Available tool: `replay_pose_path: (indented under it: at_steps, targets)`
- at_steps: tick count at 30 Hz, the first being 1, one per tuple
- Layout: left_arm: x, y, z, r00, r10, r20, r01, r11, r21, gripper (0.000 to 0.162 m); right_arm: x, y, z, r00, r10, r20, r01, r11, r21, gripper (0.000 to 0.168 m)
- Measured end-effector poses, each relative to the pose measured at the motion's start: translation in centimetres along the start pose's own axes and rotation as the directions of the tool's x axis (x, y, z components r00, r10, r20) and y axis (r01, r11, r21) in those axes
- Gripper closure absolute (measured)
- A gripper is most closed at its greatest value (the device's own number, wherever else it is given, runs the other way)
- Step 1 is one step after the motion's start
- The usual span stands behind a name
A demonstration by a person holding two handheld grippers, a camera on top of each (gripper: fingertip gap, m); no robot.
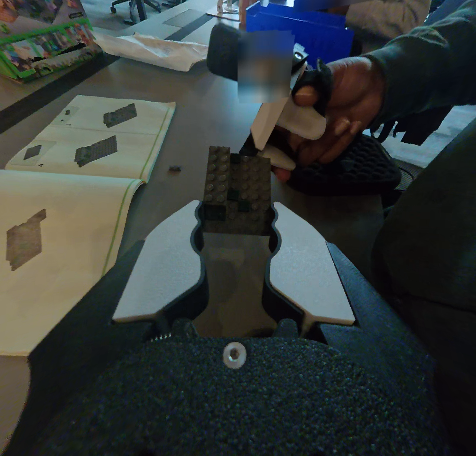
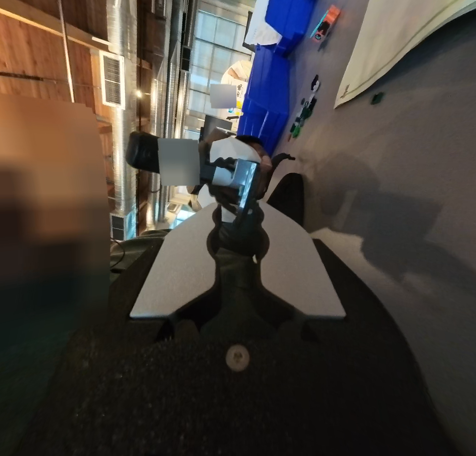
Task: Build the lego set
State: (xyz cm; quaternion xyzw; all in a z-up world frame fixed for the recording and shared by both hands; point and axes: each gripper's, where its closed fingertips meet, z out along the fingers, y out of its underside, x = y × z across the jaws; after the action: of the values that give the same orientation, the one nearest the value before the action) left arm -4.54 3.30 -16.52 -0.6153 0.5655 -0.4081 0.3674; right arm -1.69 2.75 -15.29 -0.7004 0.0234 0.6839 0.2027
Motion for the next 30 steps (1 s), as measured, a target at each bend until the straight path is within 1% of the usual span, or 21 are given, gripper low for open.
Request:
replay_pose_path:
  at_steps: [1, 3, 6, 11, 23, 30]
  targets:
    - [0.0, 0.0, 0.0, 1.0, 0.001, 0.001, -0.001, 1.0, -0.001, 0.113, 0.1, -0.1, -0.2, 1.0, -0.018, -0.009, 0.018, 1.0, 0.002, 0.144]
    - [0.1, 0.0, 0.0, 1.0, 0.009, 0.004, -0.009, 1.0, -0.005, 0.113, 0.2, -0.4, -0.6, 0.997, -0.071, -0.038, 0.071, 0.997, -0.003, 0.144]
    - [0.4, -0.1, 0.1, 1.0, 0.022, -0.003, -0.022, 1.0, -0.007, 0.113, -0.2, -0.8, -0.7, 0.991, -0.122, -0.048, 0.121, 0.992, -0.028, 0.151]
    - [0.8, -0.8, 0.0, 0.999, 0.039, 0.003, -0.039, 0.999, 0.009, 0.113, -0.5, -1.1, -0.8, 0.99, -0.137, -0.032, 0.135, 0.99, -0.045, 0.161]
    - [1.1, -1.2, -0.1, 0.999, 0.047, 0.008, -0.047, 0.999, 0.02, 0.113, -1.1, -0.6, -0.8, 0.992, -0.126, 0.024, 0.127, 0.992, -0.017, 0.163]
    - [1.3, -0.7, 0.1, 0.999, 0.042, 0.0, -0.042, 0.999, 0.005, 0.114, -0.9, -0.2, -0.8, 0.99, -0.137, 0.014, 0.138, 0.99, -0.015, 0.163]
